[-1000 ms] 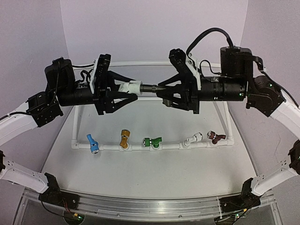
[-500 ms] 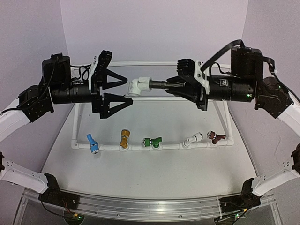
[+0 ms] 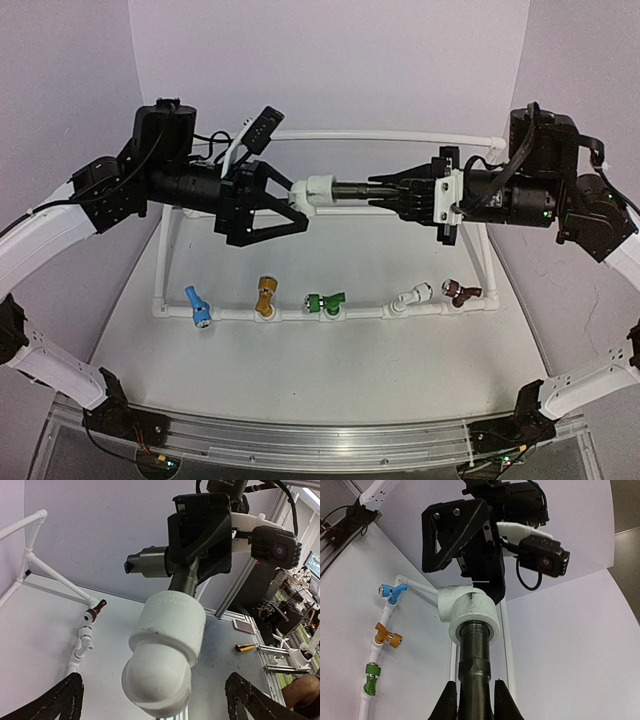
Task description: Install the water faucets
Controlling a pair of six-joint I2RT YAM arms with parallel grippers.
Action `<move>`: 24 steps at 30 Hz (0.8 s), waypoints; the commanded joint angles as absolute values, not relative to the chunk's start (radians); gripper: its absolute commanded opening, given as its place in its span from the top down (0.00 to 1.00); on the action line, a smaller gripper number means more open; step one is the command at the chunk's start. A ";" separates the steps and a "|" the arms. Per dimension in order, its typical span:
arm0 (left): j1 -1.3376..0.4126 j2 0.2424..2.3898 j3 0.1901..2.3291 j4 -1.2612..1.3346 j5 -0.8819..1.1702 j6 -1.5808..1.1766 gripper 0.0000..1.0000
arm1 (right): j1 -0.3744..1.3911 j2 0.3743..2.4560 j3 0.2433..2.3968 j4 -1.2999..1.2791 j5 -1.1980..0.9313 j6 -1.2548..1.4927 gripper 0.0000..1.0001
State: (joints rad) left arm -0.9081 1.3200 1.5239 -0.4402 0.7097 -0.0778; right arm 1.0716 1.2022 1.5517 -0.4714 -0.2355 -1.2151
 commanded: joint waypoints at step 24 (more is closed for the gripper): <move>-0.907 1.364 1.521 -0.280 0.947 -0.107 0.55 | 1.084 1.231 1.611 -0.426 -0.326 -1.075 1.00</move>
